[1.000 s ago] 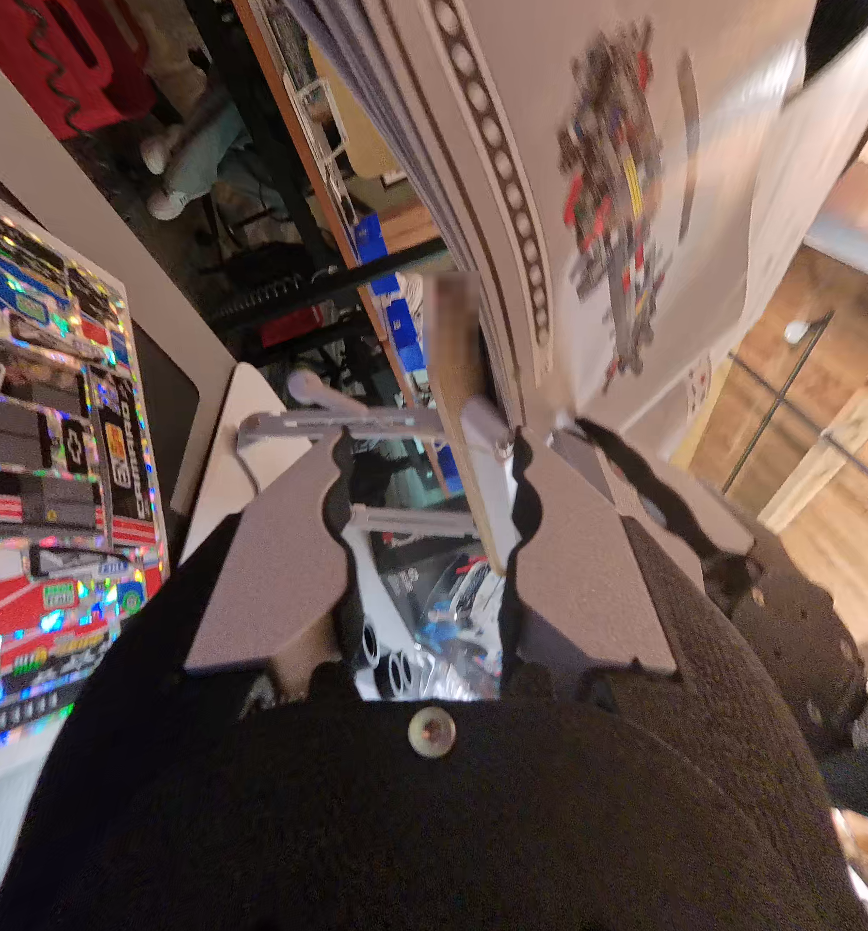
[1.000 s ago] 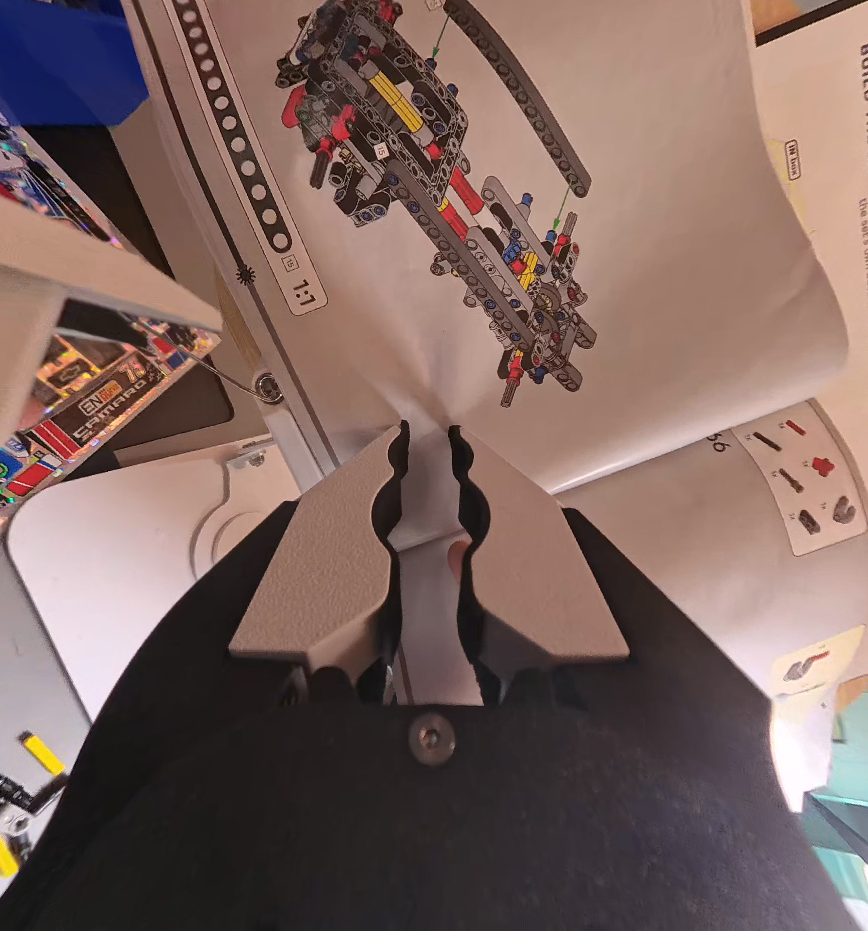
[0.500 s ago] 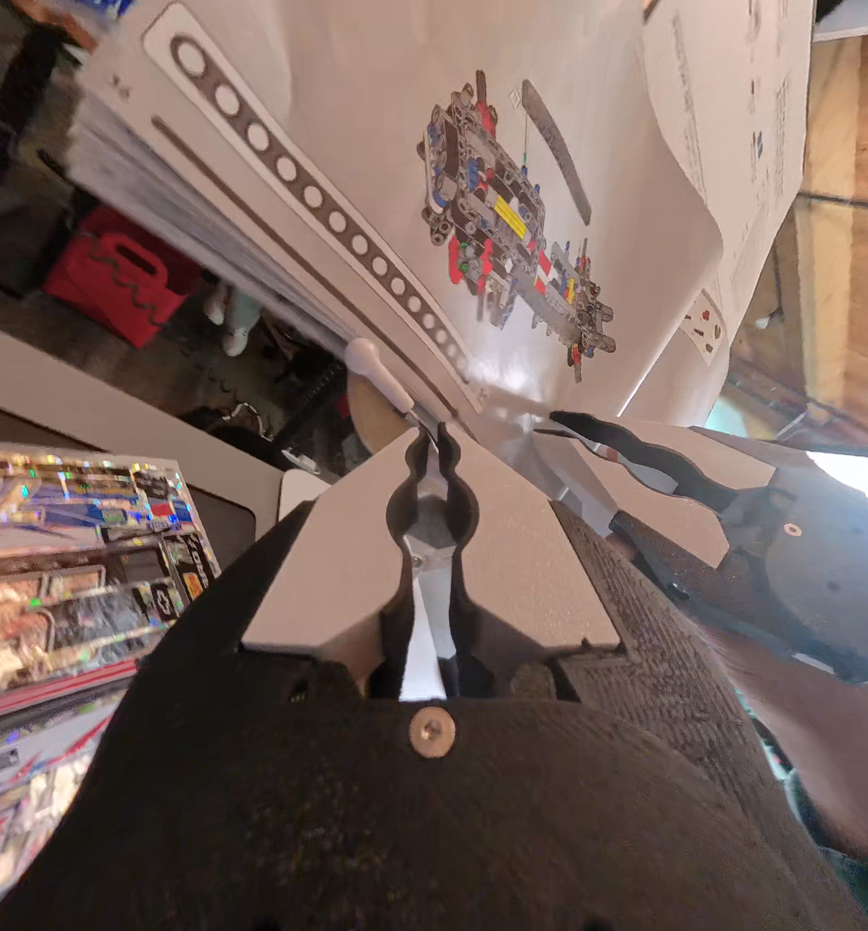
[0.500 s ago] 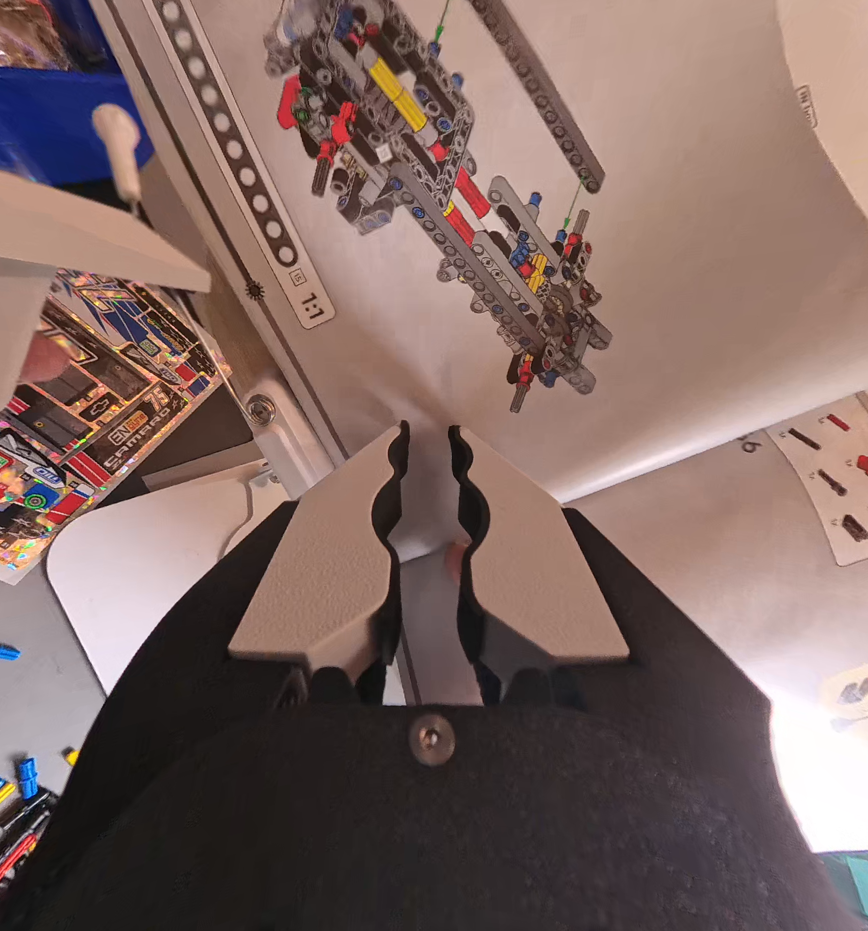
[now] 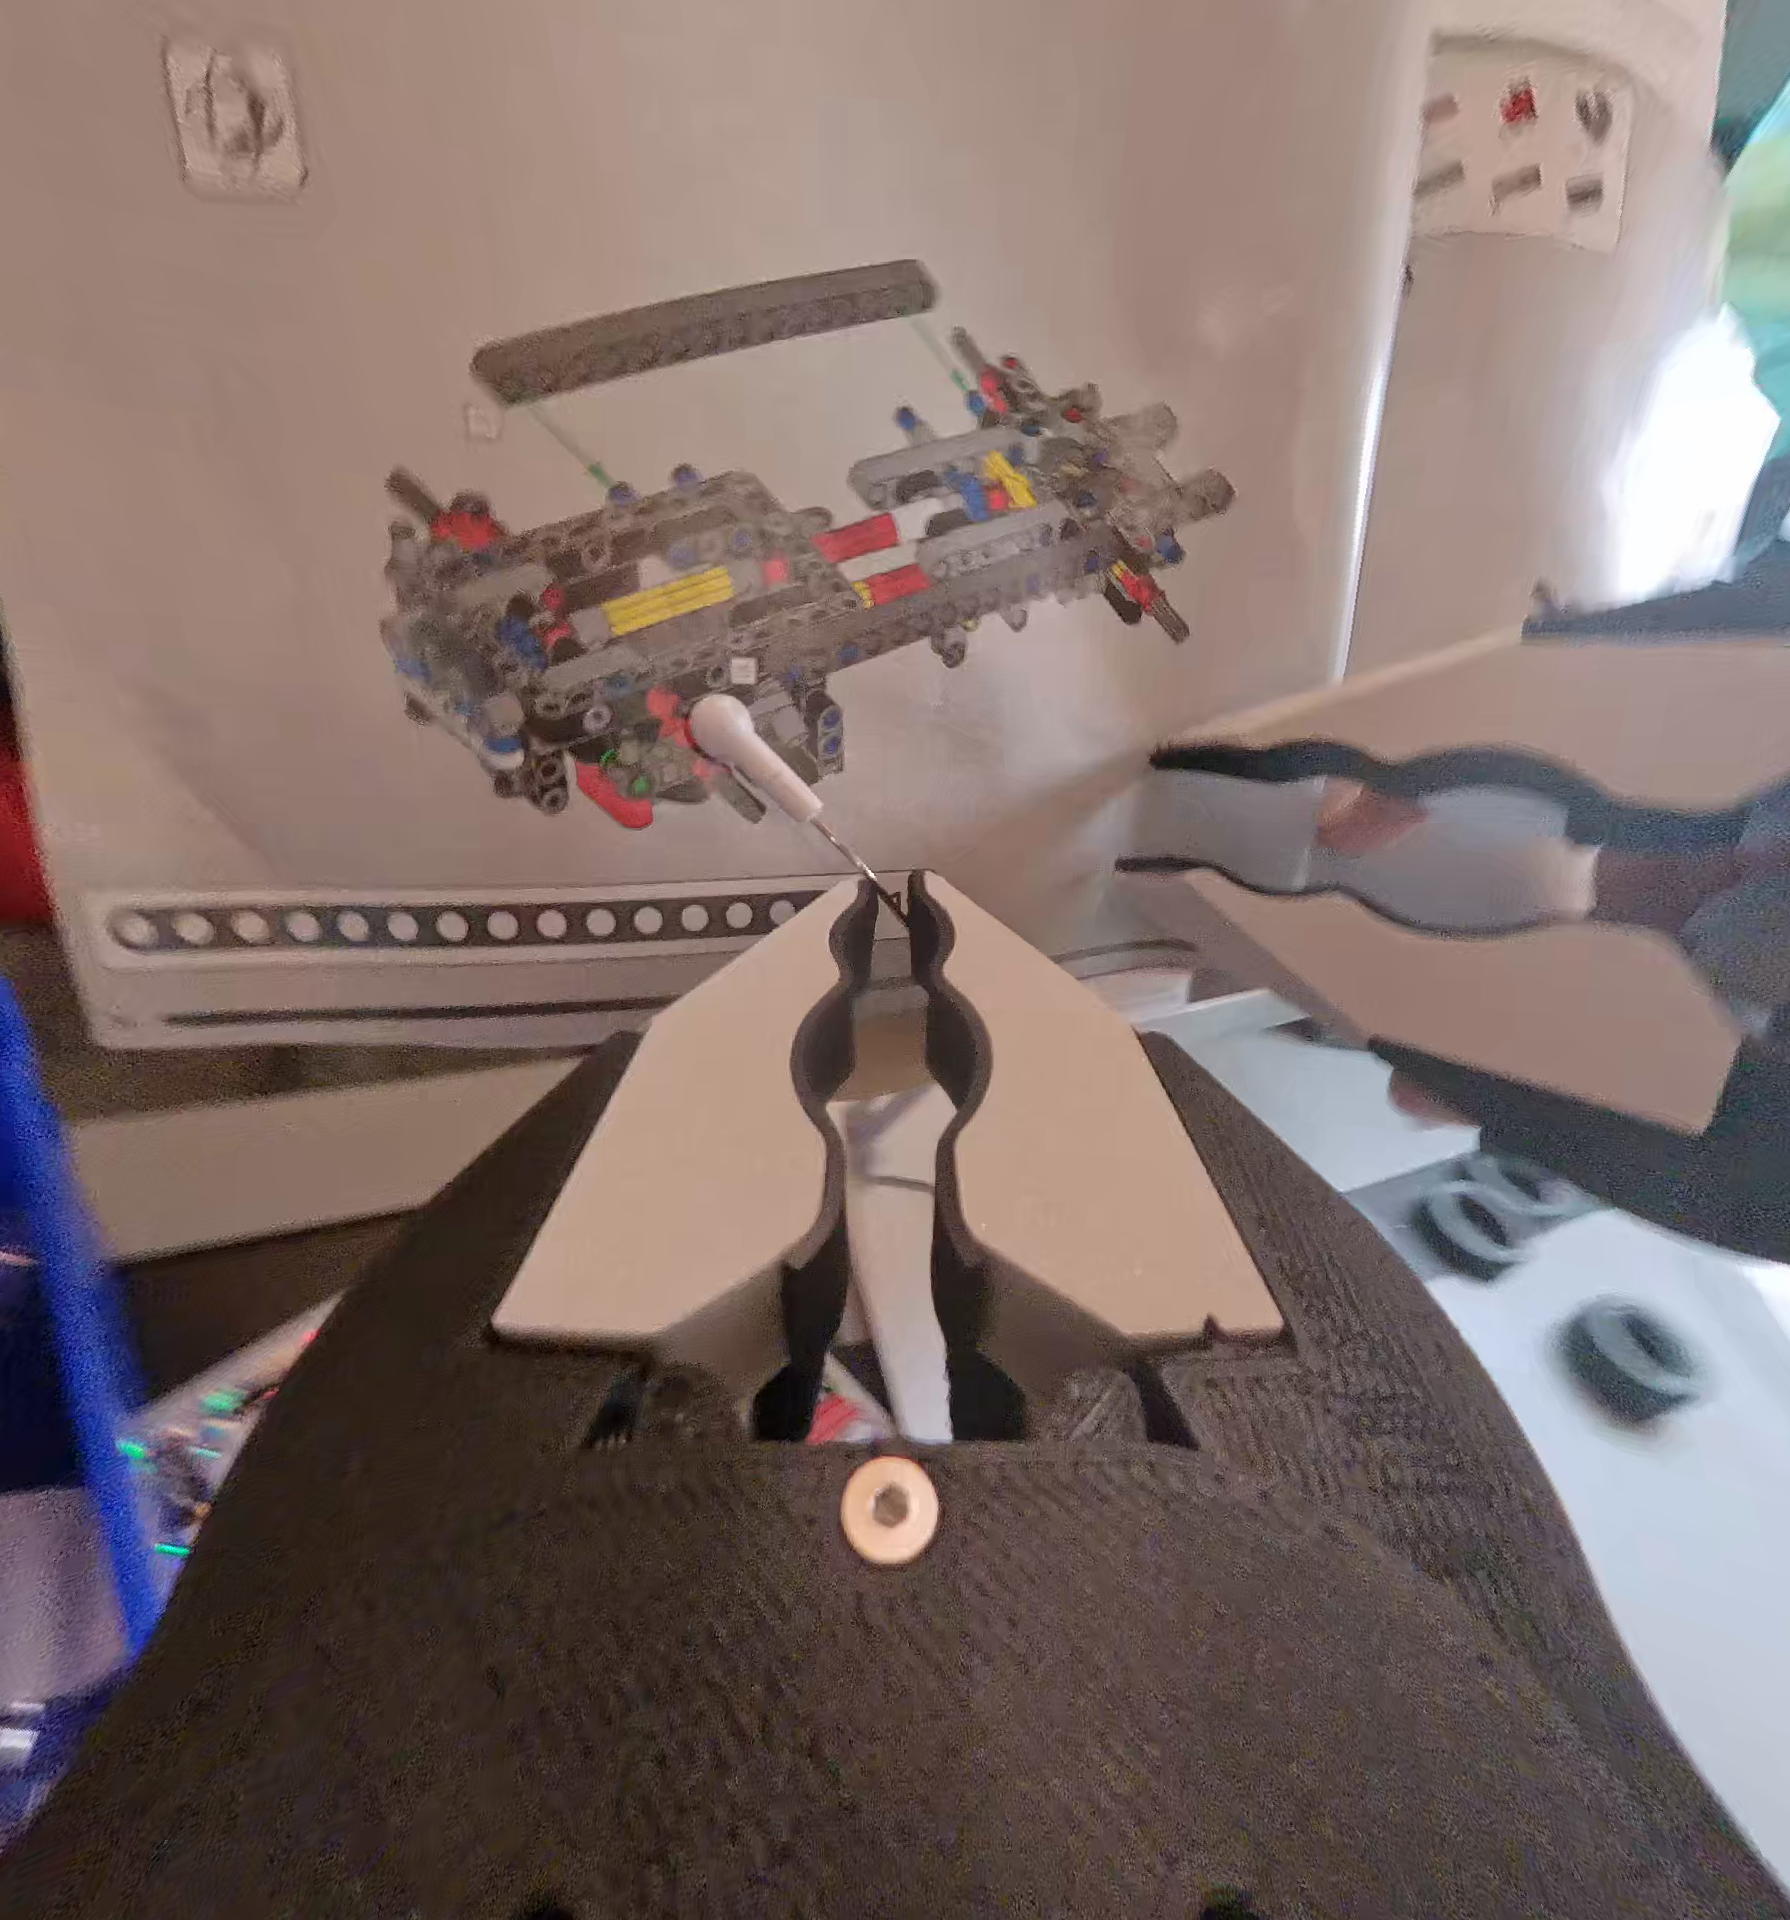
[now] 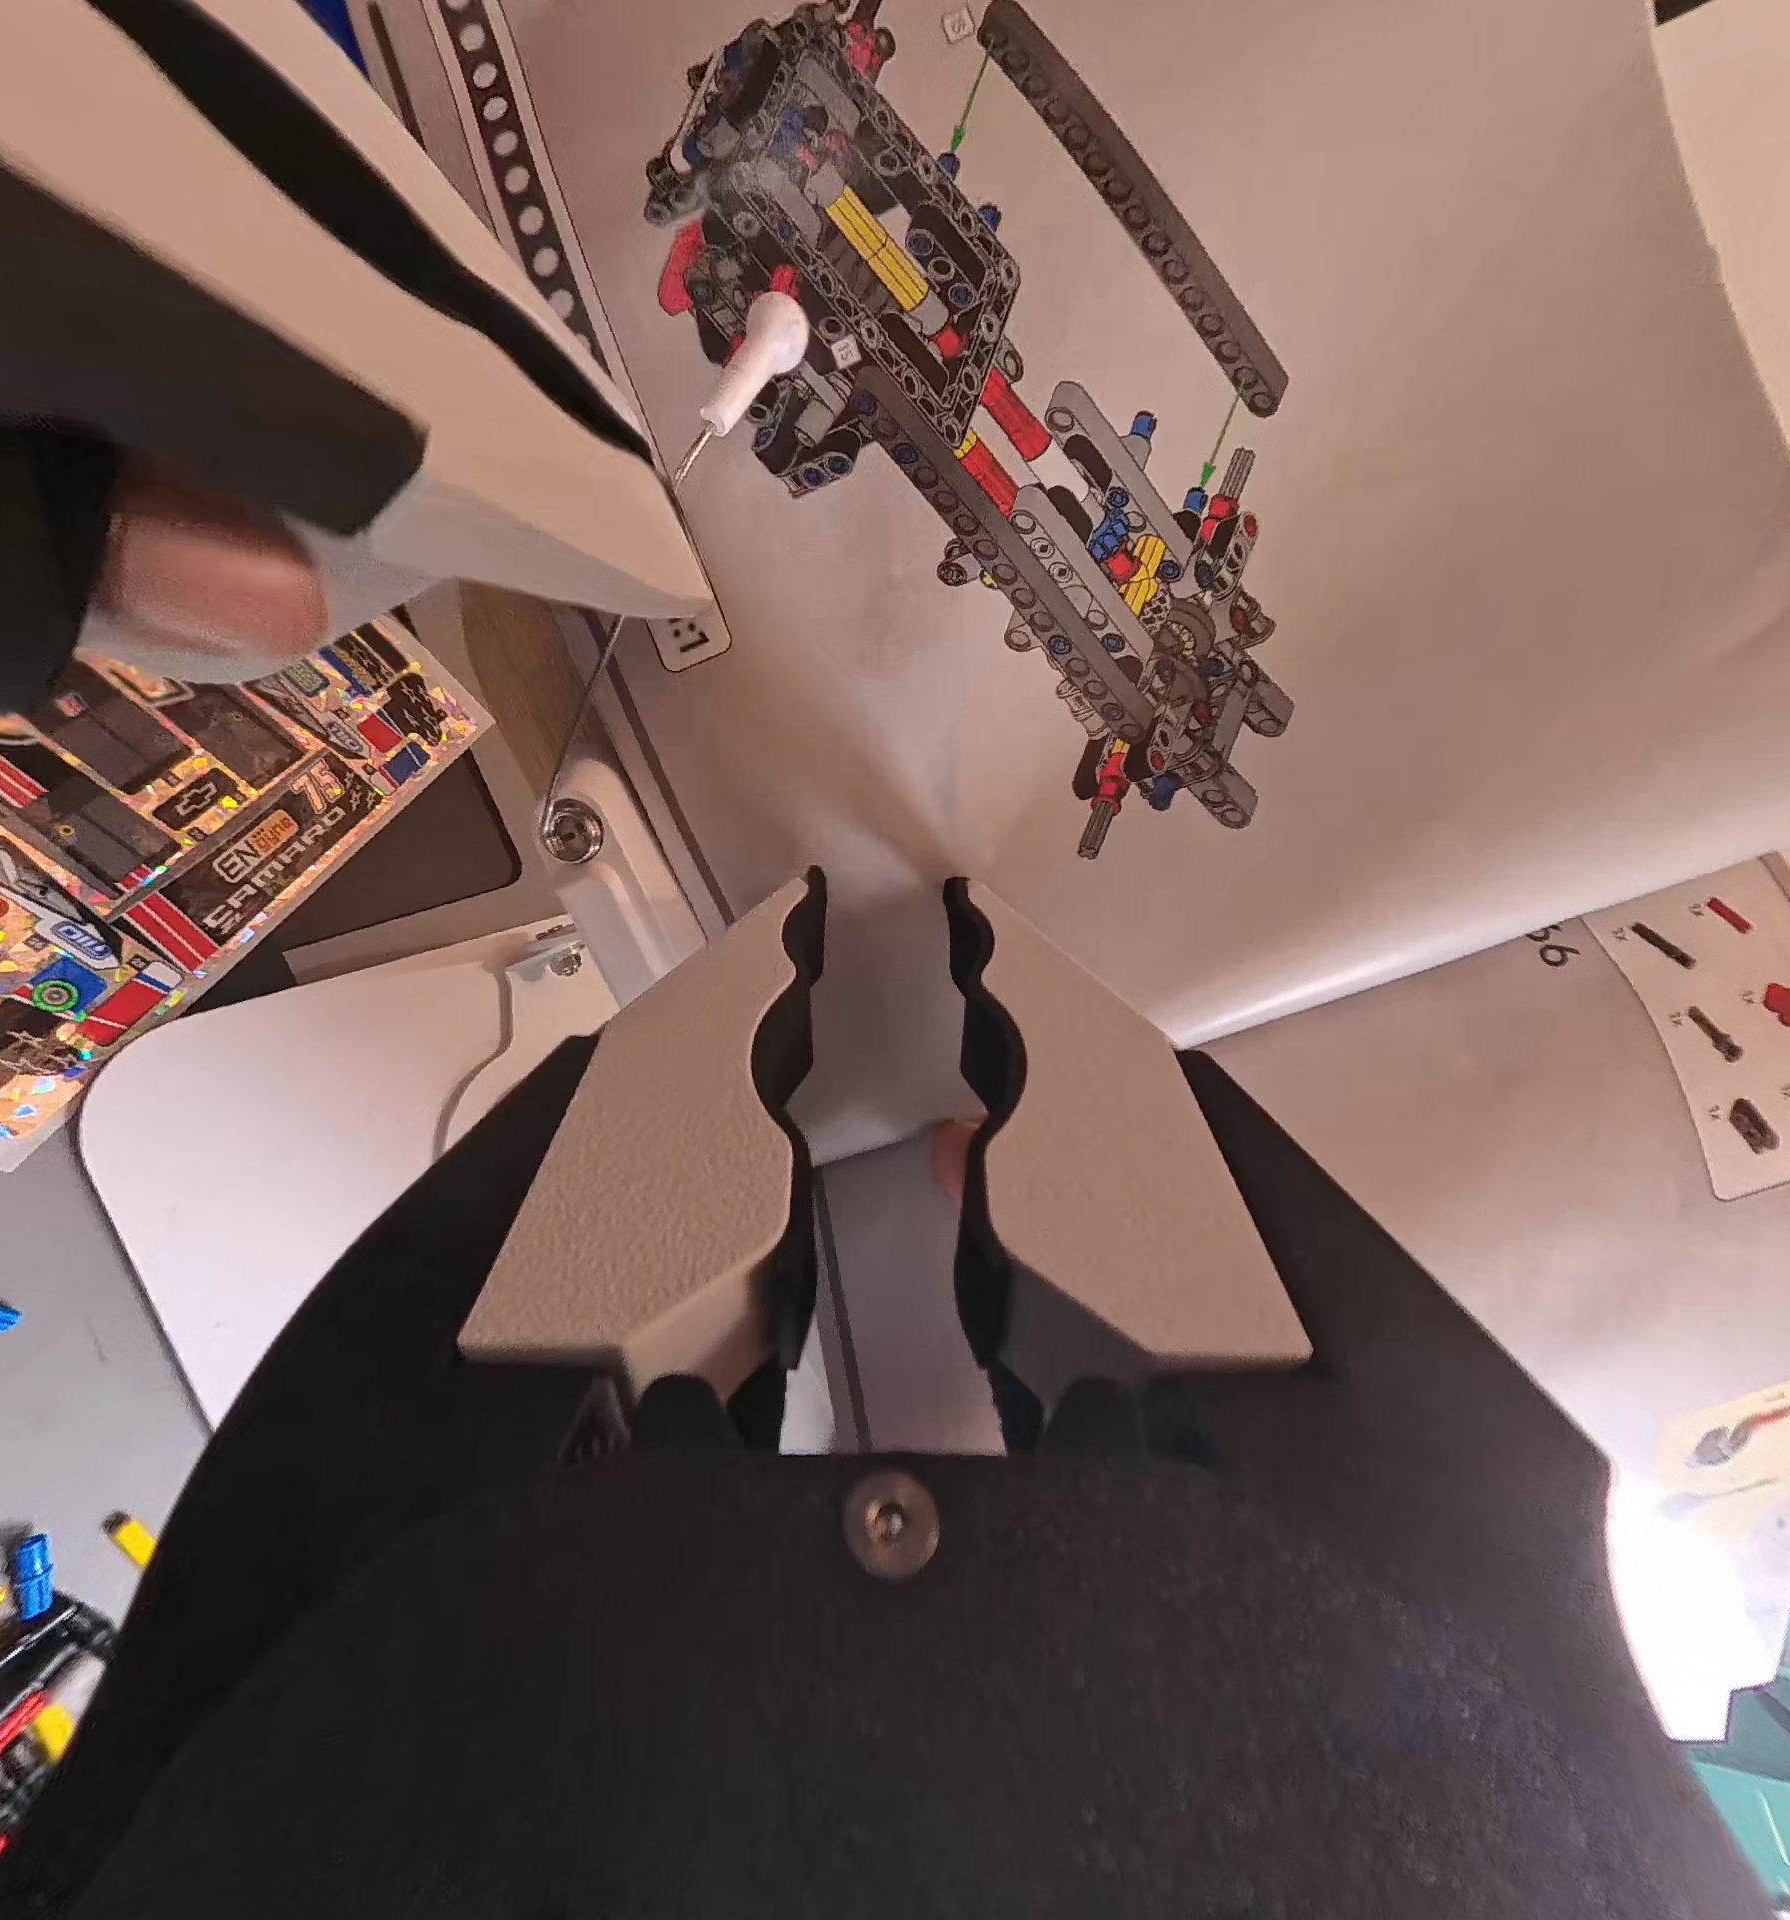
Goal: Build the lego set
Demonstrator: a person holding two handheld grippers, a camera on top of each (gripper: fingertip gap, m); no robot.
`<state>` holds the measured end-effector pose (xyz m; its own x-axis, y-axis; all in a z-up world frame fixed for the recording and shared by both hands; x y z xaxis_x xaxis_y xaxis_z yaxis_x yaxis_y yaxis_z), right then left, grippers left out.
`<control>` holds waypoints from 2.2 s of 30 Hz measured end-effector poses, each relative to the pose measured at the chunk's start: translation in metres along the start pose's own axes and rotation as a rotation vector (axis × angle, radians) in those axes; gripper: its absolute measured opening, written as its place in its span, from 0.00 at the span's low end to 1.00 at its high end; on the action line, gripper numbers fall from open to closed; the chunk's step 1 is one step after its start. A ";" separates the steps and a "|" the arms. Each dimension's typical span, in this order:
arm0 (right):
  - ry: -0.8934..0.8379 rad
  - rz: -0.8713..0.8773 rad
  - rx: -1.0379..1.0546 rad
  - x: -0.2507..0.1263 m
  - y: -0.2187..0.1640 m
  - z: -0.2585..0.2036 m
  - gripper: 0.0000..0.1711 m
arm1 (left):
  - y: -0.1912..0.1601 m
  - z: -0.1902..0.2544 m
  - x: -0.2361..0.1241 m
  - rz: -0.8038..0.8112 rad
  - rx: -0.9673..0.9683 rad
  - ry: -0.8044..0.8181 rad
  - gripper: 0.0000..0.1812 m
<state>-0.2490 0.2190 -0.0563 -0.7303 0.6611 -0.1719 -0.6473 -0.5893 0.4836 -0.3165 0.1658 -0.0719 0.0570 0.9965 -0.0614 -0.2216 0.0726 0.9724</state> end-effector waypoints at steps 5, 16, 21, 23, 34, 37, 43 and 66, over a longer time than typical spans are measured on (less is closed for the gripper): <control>0.024 0.032 0.061 -0.014 -0.001 0.003 0.14 | -0.006 -0.007 -0.006 0.078 -0.297 -0.053 0.02; 0.044 0.101 0.276 -0.056 -0.026 0.020 0.15 | -0.012 -0.011 -0.014 0.156 -0.491 -0.073 0.05; -0.010 0.097 0.411 -0.084 -0.079 0.019 0.15 | -0.005 0.004 -0.032 0.264 -0.521 -0.063 0.10; -0.052 0.074 0.419 -0.093 -0.110 0.015 0.15 | 0.002 0.032 -0.027 0.219 -0.370 -0.126 0.08; -0.079 -0.110 0.298 -0.055 -0.187 -0.016 0.23 | -0.019 0.128 0.079 -0.302 0.530 -0.123 0.00; -0.122 -0.134 0.273 -0.041 -0.189 -0.012 0.08 | -0.022 0.121 0.090 -0.333 0.560 -0.061 0.00; -0.317 -0.159 -0.080 -0.061 -0.195 0.021 0.00 | -0.024 0.119 0.091 -0.321 0.588 -0.079 0.00; -0.325 -0.085 -0.438 -0.051 -0.170 0.083 0.14 | -0.026 0.115 0.088 -0.344 0.598 -0.077 0.00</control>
<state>-0.0837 0.3238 -0.0590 -0.6117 0.7831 0.1123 -0.7818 -0.6201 0.0654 -0.1938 0.2466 -0.0764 0.1013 0.9135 -0.3940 0.3948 0.3266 0.8588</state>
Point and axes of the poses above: each gripper's, where its closed fingertips meet, x out along the fingers, y out of its top, z = x × y across the jaws, the point moved 4 cm from there along -x, back along the fingers, and after that the axes turned 11 degrees about -y, right-handed, at the moved point
